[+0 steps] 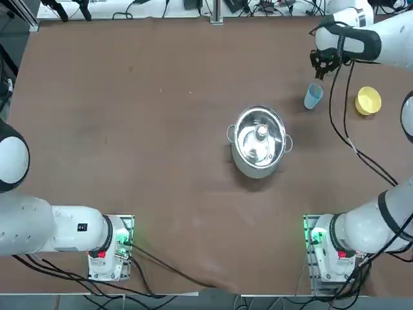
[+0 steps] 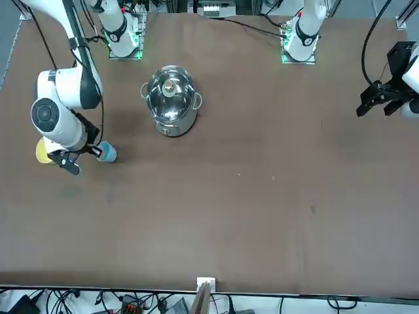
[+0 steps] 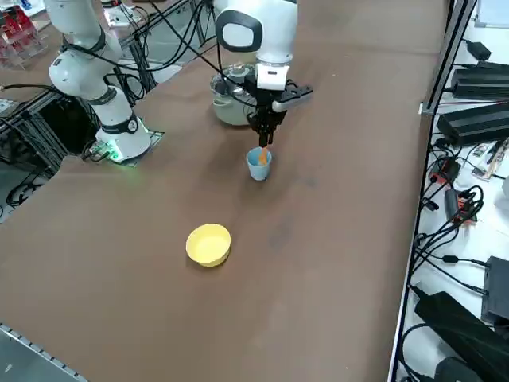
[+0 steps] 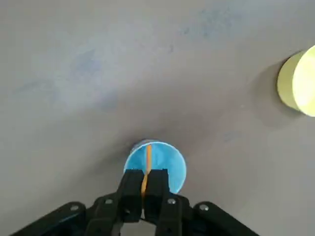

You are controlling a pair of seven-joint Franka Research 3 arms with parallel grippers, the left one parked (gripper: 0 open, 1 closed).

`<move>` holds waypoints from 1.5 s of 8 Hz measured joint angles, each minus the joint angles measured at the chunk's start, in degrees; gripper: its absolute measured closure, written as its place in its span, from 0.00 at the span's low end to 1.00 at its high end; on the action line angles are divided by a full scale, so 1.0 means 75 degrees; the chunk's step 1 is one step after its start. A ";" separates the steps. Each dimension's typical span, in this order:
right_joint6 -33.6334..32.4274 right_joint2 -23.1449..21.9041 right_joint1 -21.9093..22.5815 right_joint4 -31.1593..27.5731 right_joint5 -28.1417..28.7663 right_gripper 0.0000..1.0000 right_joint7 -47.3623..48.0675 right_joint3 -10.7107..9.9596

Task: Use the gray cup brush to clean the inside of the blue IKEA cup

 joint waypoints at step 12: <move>-0.0950 0.0010 -0.0066 0.0131 0.0011 0.95 0.0289 -0.0128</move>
